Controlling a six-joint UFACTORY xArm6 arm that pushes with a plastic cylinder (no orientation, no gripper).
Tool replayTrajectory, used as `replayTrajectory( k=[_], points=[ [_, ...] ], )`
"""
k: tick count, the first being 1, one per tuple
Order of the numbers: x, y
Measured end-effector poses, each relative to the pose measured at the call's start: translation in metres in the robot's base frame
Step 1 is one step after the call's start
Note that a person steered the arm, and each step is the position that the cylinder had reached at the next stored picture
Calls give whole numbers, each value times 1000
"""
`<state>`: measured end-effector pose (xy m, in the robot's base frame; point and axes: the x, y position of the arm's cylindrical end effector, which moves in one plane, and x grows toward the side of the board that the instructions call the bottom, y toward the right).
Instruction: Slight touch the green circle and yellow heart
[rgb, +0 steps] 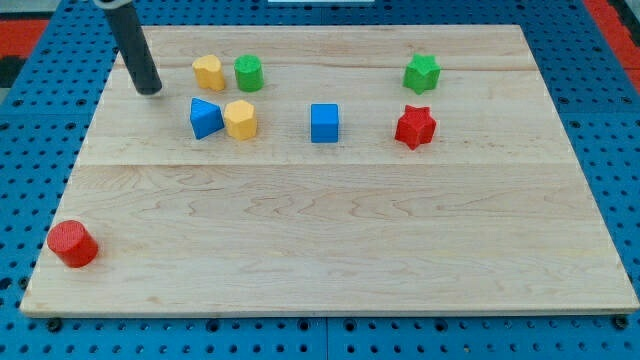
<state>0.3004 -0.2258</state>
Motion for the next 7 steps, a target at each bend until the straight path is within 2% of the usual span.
replayTrajectory(
  k=[1,2,3,5,7],
  points=[
    [-29,10],
    [-28,52],
    [-7,39],
    [6,101],
    [-6,61]
  ],
)
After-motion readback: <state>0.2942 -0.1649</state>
